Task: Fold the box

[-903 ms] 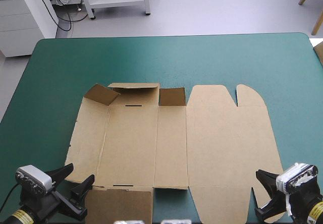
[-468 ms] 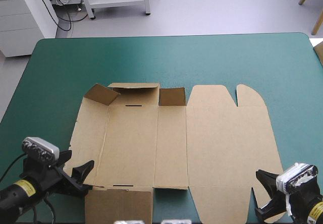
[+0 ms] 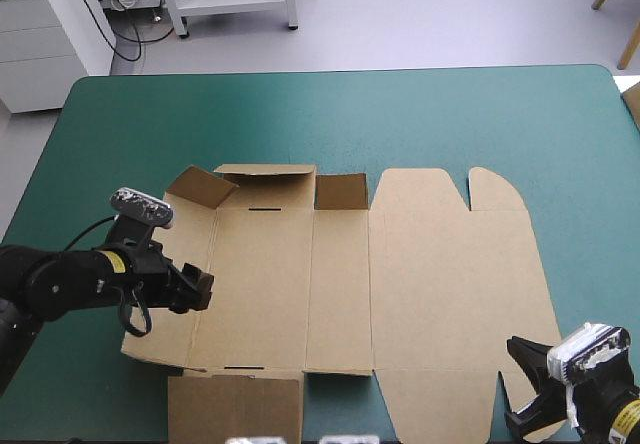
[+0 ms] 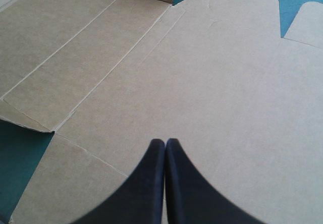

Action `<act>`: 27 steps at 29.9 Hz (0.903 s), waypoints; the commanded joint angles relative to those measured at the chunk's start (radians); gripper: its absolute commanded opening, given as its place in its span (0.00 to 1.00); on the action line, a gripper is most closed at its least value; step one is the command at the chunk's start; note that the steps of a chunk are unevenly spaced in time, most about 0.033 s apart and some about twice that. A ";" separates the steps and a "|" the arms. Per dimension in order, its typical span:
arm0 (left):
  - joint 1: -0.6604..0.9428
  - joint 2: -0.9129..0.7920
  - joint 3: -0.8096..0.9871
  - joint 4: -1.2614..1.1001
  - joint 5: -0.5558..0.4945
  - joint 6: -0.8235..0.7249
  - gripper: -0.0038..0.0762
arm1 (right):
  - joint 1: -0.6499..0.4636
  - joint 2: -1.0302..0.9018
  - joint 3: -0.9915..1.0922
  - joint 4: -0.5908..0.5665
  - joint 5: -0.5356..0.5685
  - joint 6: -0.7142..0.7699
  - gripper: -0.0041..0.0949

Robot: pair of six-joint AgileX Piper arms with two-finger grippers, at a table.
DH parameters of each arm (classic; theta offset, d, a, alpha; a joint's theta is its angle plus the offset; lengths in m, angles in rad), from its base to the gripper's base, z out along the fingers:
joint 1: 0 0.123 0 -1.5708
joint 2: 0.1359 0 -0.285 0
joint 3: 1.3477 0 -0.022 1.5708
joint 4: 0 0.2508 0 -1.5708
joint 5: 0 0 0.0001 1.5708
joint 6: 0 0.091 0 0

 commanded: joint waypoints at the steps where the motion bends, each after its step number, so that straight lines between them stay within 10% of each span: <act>1: 0.003 0.075 -0.128 -0.013 0.082 -0.010 0.66 | -0.005 0.012 -0.023 -0.010 -0.069 -0.001 0.02; 18: 0.005 0.159 -0.246 0.228 0.176 -0.086 0.66 | -0.005 0.012 -0.023 -0.010 -0.069 -0.001 0.02; 27: 0.296 0.229 -0.245 0.018 0.176 0.111 0.66 | -0.005 0.012 -0.023 -0.010 -0.069 -0.001 0.02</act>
